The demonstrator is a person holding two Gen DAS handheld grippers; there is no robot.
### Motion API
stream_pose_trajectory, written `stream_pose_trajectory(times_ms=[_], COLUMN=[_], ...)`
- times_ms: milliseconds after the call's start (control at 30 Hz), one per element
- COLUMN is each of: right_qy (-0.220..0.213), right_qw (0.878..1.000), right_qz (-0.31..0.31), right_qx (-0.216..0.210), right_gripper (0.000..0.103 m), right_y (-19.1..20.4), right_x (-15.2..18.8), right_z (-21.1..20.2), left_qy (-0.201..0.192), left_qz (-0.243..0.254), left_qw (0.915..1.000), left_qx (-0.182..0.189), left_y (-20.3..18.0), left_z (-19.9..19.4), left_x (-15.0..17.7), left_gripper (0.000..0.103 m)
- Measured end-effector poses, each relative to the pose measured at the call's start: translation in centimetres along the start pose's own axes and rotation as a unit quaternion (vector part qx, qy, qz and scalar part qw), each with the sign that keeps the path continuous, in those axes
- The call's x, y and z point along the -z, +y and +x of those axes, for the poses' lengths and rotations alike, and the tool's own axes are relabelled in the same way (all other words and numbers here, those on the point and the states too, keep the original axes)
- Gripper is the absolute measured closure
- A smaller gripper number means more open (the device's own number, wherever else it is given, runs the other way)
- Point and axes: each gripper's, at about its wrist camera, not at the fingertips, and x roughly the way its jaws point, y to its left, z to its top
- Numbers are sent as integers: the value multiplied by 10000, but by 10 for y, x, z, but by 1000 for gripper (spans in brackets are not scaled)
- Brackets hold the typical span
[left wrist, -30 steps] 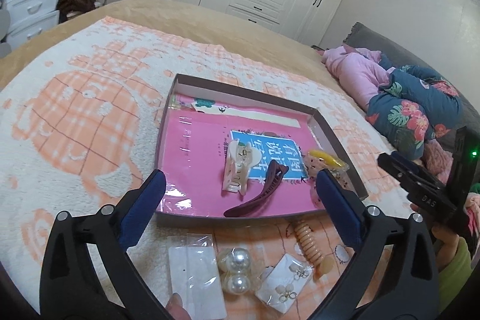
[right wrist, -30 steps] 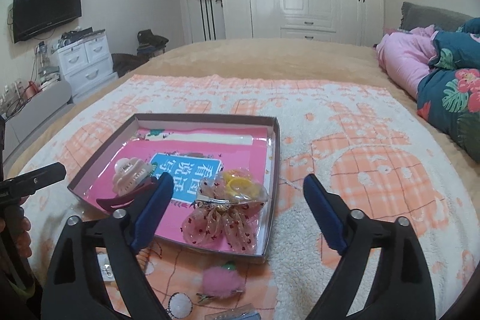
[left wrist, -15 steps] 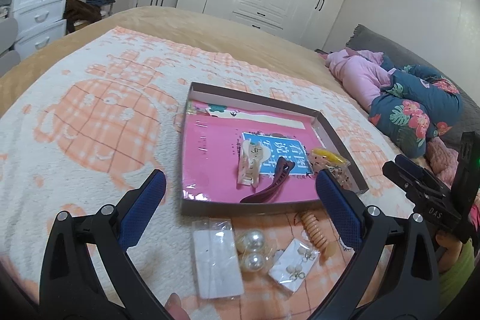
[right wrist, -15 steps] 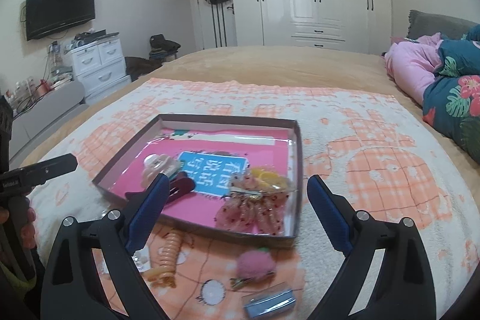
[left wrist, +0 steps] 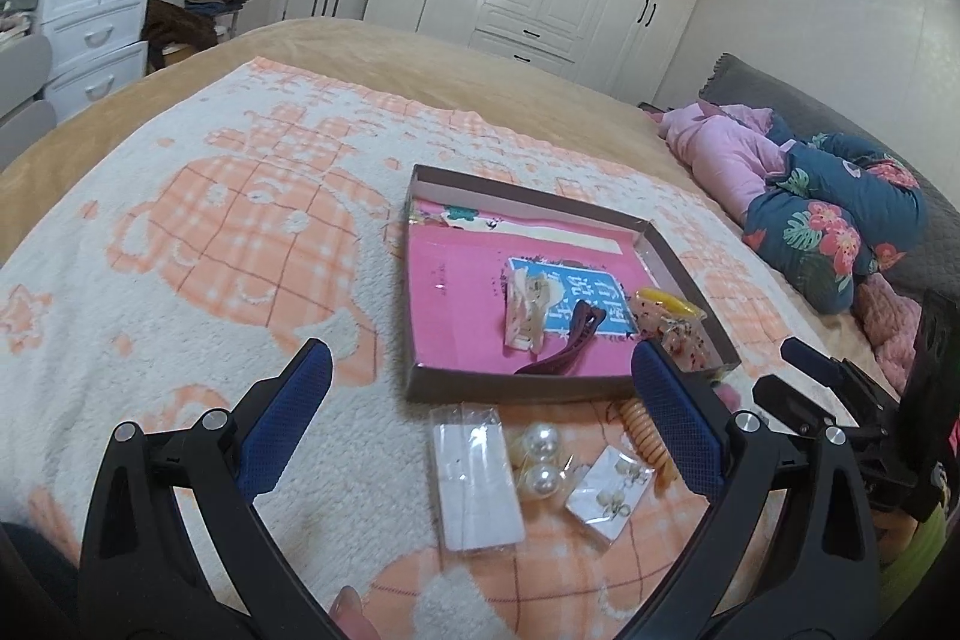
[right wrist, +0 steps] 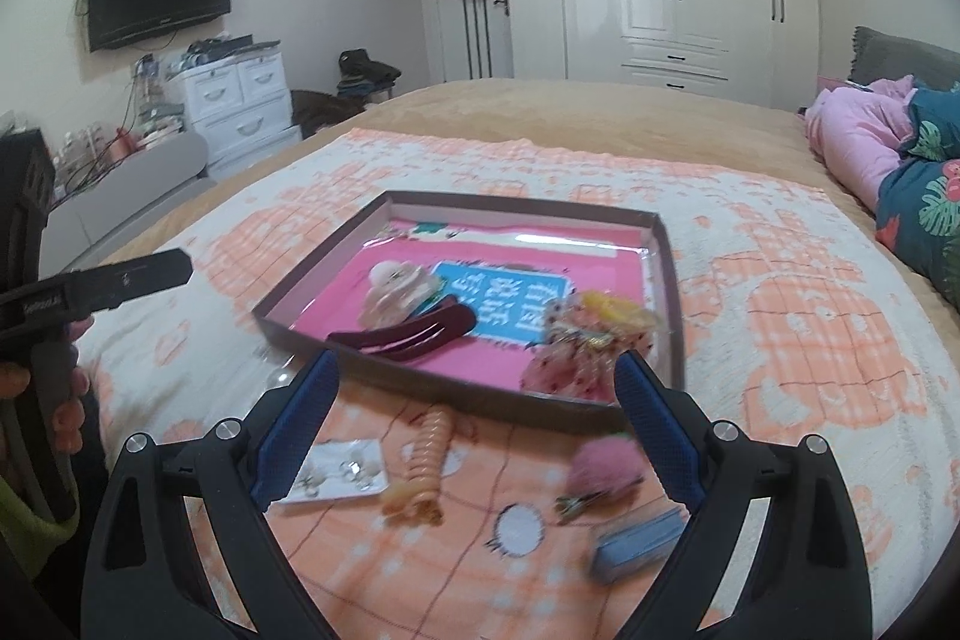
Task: Organize jewelry
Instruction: 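Withdraw both open tools from the tray toward the pearl earrings and coiled tie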
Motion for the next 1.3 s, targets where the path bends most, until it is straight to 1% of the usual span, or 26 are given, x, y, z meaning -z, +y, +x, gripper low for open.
stream_pose_trajectory(times_ms=[400,567,700,833,933,1133,1300], right_qy=[180,313,434,615,736,886,1021], right_qw=[9994,9985,9976,9962,9954,9943,9937], right_qz=[-252,-390,-498,-602,-614,-592,-444], right_qx=[-164,-202,-204,-108,-77,32,127], right_gripper=[13,13,13,13,14,24,35], right_y=[26,36,43,48,47,43,34], right_x=[13,22,29,38,43,50,54], right_z=[1,3,8,18,24,34,45], left_qy=[60,191,303,475,527,724,899], left_qz=[64,182,174,190,253,499,688], left_qw=[9999,9994,9991,9983,9980,9959,9933], left_qx=[-135,-207,-242,-281,-238,-218,-225], left_y=[9,8,11,14,13,3,-3], left_z=[-13,-11,-8,-2,1,13,24], left_x=[13,23,30,34,38,48,57], left_gripper=[11,11,11,11,11,12,12])
